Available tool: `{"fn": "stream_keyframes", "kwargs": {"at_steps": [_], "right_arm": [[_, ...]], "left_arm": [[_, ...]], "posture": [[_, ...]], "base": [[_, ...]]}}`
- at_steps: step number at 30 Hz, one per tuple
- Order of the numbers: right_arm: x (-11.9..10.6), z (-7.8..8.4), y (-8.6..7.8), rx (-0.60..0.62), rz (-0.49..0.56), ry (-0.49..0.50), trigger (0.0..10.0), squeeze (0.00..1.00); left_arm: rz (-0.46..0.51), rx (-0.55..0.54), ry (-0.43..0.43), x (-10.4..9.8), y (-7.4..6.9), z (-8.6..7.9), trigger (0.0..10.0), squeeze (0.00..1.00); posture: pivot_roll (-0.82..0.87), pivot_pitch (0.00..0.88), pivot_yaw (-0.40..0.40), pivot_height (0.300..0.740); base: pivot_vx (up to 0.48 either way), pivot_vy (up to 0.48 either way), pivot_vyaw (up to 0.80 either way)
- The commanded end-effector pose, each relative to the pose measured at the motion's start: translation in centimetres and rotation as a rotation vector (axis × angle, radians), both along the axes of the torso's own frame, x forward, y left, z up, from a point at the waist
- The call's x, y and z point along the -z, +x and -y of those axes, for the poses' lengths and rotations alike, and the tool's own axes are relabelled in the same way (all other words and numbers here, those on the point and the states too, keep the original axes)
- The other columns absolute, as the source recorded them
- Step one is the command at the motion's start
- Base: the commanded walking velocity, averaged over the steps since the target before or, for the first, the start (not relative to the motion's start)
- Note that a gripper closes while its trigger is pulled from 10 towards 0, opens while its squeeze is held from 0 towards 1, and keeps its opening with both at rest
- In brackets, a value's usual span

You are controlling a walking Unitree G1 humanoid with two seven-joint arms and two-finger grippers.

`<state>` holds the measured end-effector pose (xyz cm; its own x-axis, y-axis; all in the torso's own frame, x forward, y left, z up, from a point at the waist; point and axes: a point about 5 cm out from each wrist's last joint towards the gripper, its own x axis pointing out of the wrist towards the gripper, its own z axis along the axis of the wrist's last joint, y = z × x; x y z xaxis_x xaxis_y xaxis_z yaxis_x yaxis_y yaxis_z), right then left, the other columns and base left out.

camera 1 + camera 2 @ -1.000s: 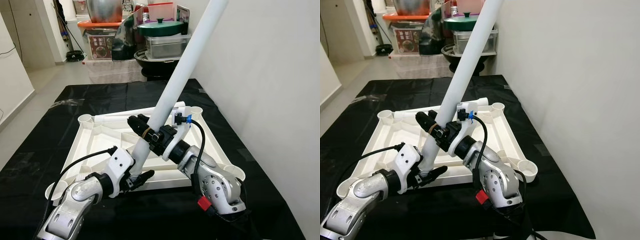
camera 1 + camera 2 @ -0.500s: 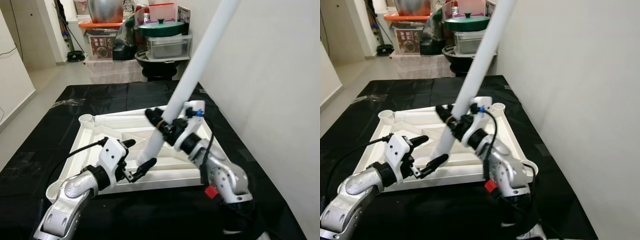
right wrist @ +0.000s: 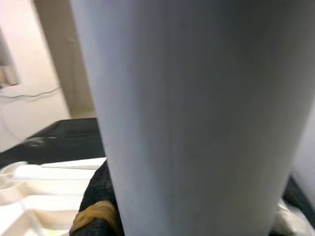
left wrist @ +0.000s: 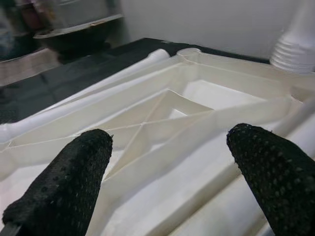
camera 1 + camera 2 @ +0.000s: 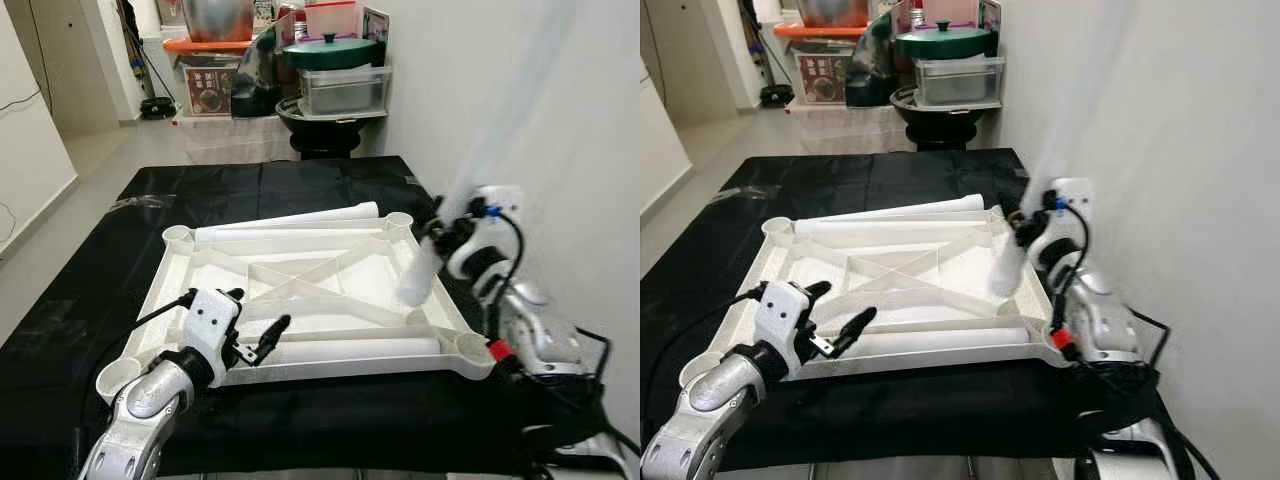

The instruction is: Building children table

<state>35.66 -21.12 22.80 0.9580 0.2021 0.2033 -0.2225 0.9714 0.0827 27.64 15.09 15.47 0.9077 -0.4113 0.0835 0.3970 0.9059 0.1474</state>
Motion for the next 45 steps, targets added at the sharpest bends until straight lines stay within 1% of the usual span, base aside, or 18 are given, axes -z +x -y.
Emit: {"fn": "stream_keyframes", "kwargs": {"at_steps": [1,4,8,11,16,18,20,23,27,28,30,31,32,35,38,40,43,45], "right_arm": [[0.7,1.1,-0.5,0.037,-0.006,-0.004,0.0,0.00],[1.0,1.3,-0.9,0.017,-0.013,-0.021,0.0,0.00],[1.8,1.4,-1.3,-0.016,-0.020,-0.089,0.0,0.00],[2.4,2.5,-1.6,-0.004,-0.036,-0.143,0.0,0.00],[2.3,3.6,-1.7,0.019,-0.039,-0.149,0.0,0.00],[1.6,4.4,-1.9,0.036,-0.032,-0.120,0.0,0.00],[1.3,4.7,-2.0,0.034,-0.029,-0.098,0.0,0.00],[-0.5,5.3,-2.3,0.002,-0.006,-0.075,0.0,0.00],[-1.6,5.8,-2.5,-0.021,0.009,-0.076,0.0,0.00],[-2.4,6.1,-2.7,-0.045,0.015,-0.090,0.0,0.00],[-2.8,6.3,-2.9,-0.066,0.010,-0.122,0.0,0.00],[-2.8,6.3,-2.9,-0.066,0.010,-0.122,0.0,0.00],[-2.5,6.5,-3.3,-0.105,-0.019,-0.180,0.0,0.00],[-1.6,6.4,-3.6,-0.120,-0.052,-0.210,0.0,0.00],[-1.3,6.3,-3.7,-0.125,-0.066,-0.218,0.0,0.00],[-0.5,6.3,-4.1,-0.145,-0.115,-0.224,0.0,0.00],[-0.1,6.0,-4.5,-0.176,-0.142,-0.212,0.0,0.00],[0.6,5.1,-4.6,-0.209,-0.164,-0.193,0.0,0.00]], "left_arm": [[-0.053,-0.027,-0.022,1.0,-0.4,0.1,10.0,0.00],[-0.069,-0.030,-0.031,1.3,-0.6,0.4,10.0,0.00],[-0.078,-0.034,-0.021,1.7,-0.8,0.3,10.0,0.00],[-0.075,-0.047,-0.032,1.7,-1.1,0.0,10.0,0.00],[-0.072,-0.052,-0.030,1.7,-1.2,0.0,10.0,0.00],[-0.077,-0.057,-0.031,1.8,-1.3,0.0,10.0,0.00],[-0.080,-0.059,-0.032,1.9,-1.3,0.0,10.0,0.00],[-0.089,-0.056,-0.030,2.0,-1.4,0.0,10.0,0.00],[-0.091,-0.055,-0.031,2.1,-1.3,0.0,10.0,0.00],[-0.092,-0.055,-0.031,2.1,-1.2,0.0,10.0,0.00],[-0.094,-0.056,-0.031,2.2,-1.2,0.0,10.0,0.00],[-0.094,-0.056,-0.031,2.2,-1.2,0.0,10.0,0.00],[-0.098,-0.053,-0.033,2.3,-1.1,0.1,10.0,0.00],[-0.101,-0.049,-0.036,2.4,-1.2,0.3,10.0,0.00],[-0.102,-0.046,-0.039,2.4,-1.2,0.4,10.0,0.00],[-0.105,-0.044,-0.039,2.4,-1.3,0.3,10.0,0.00],[-0.109,-0.047,-0.034,2.5,-1.2,0.0,10.0,0.00],[-0.112,-0.048,-0.036,2.5,-1.1,0.0,10.0,0.00]], "posture": [[0.03,0.000,0.003,0.740],[0.02,0.000,0.006,0.740],[0.02,0.000,0.008,0.740],[0.02,0.000,0.004,0.740],[0.02,0.000,-0.001,0.740],[0.02,0.000,0.001,0.740],[0.02,0.000,0.003,0.740],[0.01,0.000,0.007,0.740],[0.01,0.000,0.006,0.740],[0.01,0.000,0.006,0.740],[0.00,0.000,0.005,0.740],[0.00,0.000,0.005,0.740],[-0.01,0.000,0.003,0.740],[-0.01,0.000,0.006,0.740],[-0.01,0.000,0.006,0.740],[-0.01,0.000,0.003,0.740],[-0.01,0.000,0.003,0.740],[-0.02,0.000,0.007,0.740]], "base": [[0.000,0.000,0.00],[0.000,0.000,0.00],[0.000,0.000,0.00],[0.000,0.000,0.00],[0.000,0.000,0.00],[0.000,0.000,0.00],[0.000,0.000,0.00],[0.000,0.000,0.00],[0.000,0.000,0.00],[0.000,0.000,0.00],[0.000,0.000,0.00],[0.000,0.000,0.00],[0.000,0.000,0.00],[0.000,0.000,0.00],[0.000,0.000,0.00],[0.000,0.000,0.00],[0.000,0.000,0.00],[0.000,0.000,0.00]]}}
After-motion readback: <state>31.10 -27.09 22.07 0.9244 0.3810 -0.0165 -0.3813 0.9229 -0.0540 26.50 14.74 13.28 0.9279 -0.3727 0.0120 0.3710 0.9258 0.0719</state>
